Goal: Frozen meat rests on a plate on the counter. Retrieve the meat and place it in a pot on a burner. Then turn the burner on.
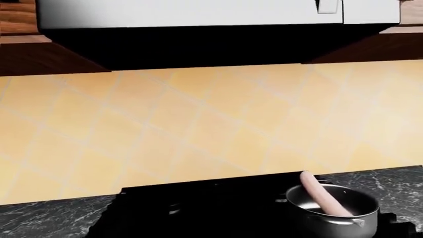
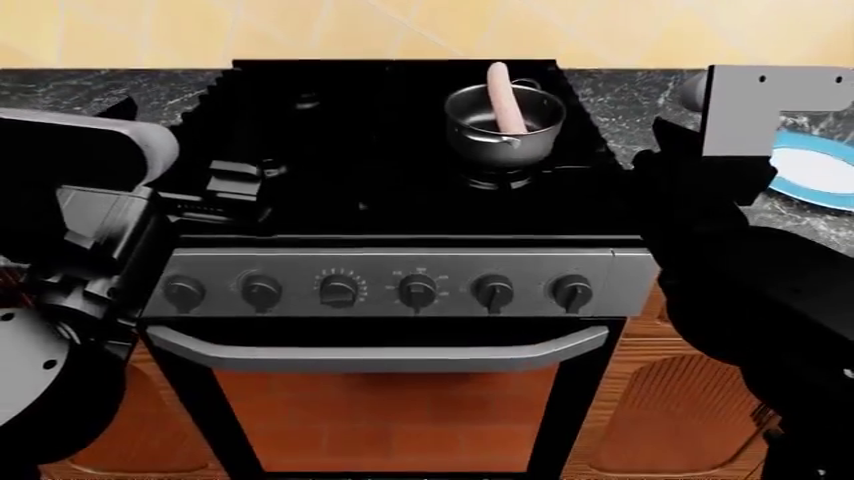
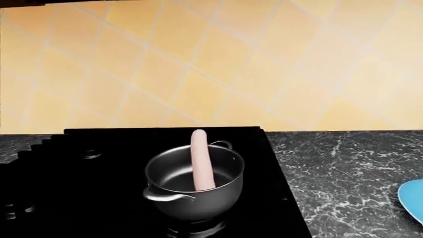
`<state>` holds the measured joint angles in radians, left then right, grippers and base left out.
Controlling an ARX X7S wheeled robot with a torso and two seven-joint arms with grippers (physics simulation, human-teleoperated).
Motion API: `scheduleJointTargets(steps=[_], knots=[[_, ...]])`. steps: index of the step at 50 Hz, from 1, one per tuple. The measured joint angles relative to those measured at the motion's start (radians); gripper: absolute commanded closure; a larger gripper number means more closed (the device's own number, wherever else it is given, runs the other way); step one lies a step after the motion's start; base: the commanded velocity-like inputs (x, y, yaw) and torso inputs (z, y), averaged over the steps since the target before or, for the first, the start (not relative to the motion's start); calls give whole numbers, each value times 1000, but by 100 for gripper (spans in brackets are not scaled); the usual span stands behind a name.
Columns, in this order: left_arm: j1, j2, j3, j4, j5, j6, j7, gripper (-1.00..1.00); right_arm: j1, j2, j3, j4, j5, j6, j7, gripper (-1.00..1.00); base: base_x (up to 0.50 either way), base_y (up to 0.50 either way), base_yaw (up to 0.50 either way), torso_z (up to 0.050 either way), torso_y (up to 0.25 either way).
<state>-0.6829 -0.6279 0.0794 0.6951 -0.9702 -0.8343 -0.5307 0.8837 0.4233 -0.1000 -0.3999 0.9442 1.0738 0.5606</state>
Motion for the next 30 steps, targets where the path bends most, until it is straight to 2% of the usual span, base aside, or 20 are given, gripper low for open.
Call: scheduleJointTargets(steps=[30], knots=[[15, -16, -4, 11, -20, -8, -17, -100, -53, -7, 11, -101, 29, 1, 70, -100, 0, 0, 0, -50, 0]])
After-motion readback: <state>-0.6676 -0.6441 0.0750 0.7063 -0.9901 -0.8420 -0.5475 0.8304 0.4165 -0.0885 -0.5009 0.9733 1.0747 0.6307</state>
